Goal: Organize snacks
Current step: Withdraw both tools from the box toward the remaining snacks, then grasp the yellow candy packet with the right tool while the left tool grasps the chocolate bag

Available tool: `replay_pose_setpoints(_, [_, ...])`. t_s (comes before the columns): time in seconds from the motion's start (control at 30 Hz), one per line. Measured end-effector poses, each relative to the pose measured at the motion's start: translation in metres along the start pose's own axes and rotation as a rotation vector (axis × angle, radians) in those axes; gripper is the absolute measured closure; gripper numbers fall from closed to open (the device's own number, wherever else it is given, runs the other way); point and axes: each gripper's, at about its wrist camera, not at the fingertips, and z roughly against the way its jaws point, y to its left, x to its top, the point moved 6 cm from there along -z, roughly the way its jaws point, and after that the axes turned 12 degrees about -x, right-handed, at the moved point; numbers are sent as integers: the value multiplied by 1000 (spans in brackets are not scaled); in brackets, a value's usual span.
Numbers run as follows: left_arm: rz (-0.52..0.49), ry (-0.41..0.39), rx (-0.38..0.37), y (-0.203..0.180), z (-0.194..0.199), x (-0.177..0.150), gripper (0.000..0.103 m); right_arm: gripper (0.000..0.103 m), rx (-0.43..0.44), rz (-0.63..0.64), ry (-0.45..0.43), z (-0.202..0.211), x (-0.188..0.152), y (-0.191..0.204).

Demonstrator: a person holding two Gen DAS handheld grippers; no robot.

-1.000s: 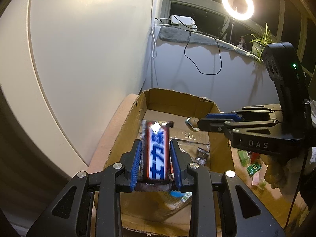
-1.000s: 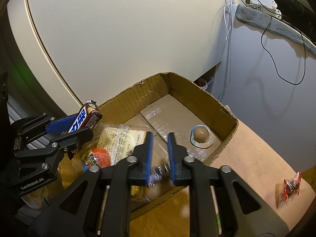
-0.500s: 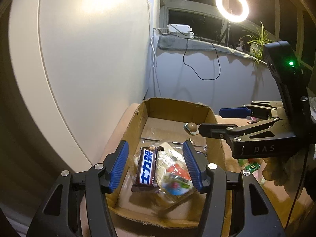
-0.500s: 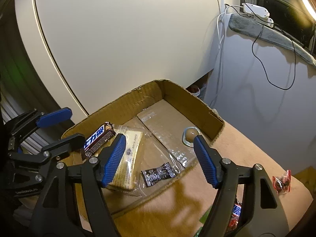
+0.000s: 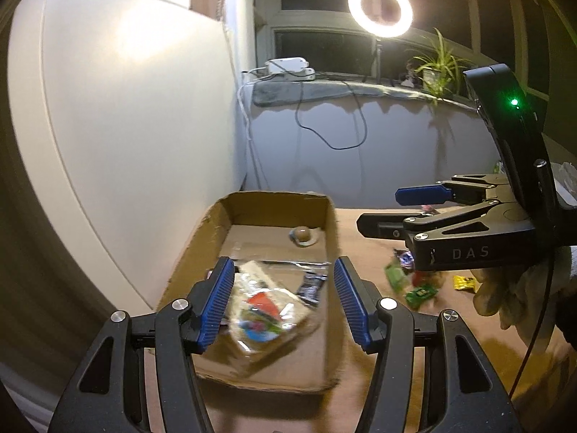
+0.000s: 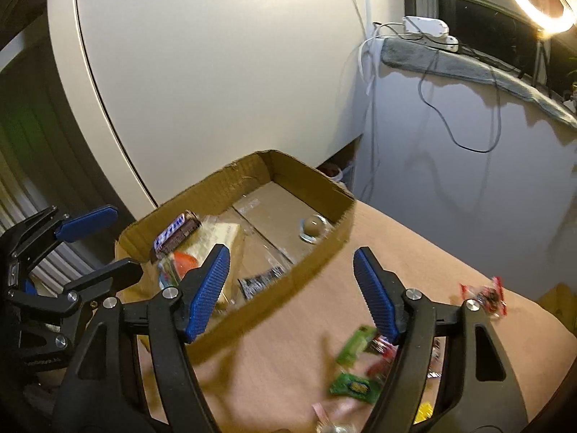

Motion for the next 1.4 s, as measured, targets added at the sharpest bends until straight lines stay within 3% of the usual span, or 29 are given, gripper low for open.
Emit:
replay_pose_setpoints(0.3, [-56, 4, -33, -41, -5, 2, 46, 23, -58, -19, 12, 28, -34, -41])
replay_pose_setpoints(0.5, [-16, 18, -92, -53, -12, -2, 46, 23, -96, -78, 15, 50, -57, -86])
replay_pose_setpoints(0.77, [6, 118, -195, -80, -44, -22, 47, 23, -114, -126, 88, 53, -102, -135])
replay_pose_setpoints(1.03, [-36, 213, -291, -120, -84, -32, 51, 35, -61, -73, 180, 32, -145, -131])
replay_pose_setpoints(1.23, [-32, 230, -308, -135, -116, -25, 47, 44, -23, -72, 207, 15, -157, -129])
replay_pose_setpoints(1.4, [-40, 251, -303, -142, -141, -22, 47, 45, -6, -71, 214, 5, -161, -131])
